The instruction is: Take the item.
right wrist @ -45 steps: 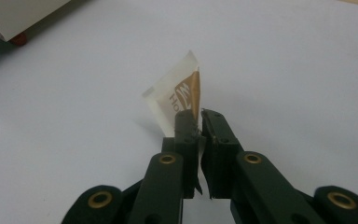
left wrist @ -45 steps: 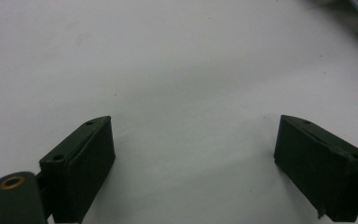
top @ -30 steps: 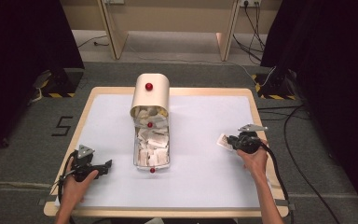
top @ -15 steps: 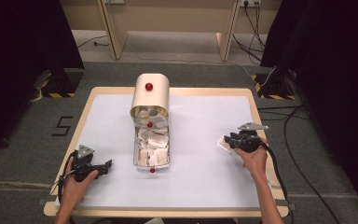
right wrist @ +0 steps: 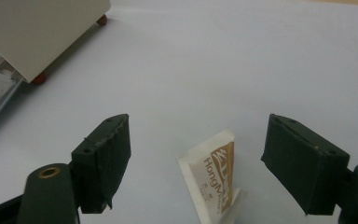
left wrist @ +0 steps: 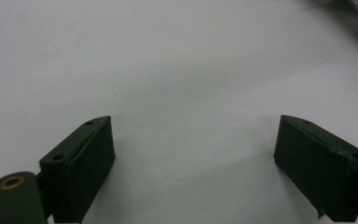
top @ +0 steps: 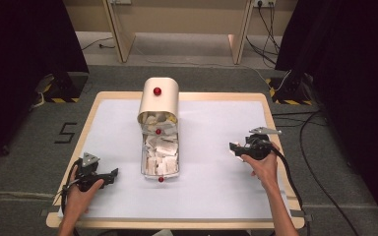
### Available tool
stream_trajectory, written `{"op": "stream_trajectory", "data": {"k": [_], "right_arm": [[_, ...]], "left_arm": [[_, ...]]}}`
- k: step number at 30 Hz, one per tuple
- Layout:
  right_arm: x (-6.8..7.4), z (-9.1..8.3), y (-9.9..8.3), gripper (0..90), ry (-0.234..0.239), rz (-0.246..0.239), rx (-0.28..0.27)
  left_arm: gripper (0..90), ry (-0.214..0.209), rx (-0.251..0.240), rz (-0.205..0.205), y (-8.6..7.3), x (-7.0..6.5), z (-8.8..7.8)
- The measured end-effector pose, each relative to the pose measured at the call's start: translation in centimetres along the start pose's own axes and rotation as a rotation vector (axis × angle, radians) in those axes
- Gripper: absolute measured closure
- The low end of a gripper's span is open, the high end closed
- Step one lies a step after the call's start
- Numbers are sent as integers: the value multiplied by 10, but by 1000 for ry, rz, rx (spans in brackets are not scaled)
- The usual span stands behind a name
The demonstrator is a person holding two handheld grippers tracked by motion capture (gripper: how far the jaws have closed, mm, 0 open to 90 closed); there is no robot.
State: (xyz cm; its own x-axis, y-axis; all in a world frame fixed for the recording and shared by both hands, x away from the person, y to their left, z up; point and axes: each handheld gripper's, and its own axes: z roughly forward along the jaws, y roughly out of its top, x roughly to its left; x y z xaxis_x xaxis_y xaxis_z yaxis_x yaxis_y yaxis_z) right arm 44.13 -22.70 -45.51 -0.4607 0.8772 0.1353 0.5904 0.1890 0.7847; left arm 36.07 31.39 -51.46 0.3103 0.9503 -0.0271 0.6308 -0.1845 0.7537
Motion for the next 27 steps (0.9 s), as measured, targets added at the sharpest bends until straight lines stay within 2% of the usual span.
{"op": "stream_trajectory", "data": {"k": [7,10,16,19,27], "right_arm": [[1,-1,1,206,7,-2,-10],[6,-1,2,170,23,-30,-9],[17,-2,4,160,38,-72,-10],[20,-2,3,163,52,-68,-10],[23,-3,2,165,50,-65,-7]], "left_arm": [[113,0,0,0,0,0,0],[113,0,0,0,0,0,0],[113,0,0,0,0,0,0],[113,0,0,0,0,0,0],[113,0,0,-1,0,0,0]]}}
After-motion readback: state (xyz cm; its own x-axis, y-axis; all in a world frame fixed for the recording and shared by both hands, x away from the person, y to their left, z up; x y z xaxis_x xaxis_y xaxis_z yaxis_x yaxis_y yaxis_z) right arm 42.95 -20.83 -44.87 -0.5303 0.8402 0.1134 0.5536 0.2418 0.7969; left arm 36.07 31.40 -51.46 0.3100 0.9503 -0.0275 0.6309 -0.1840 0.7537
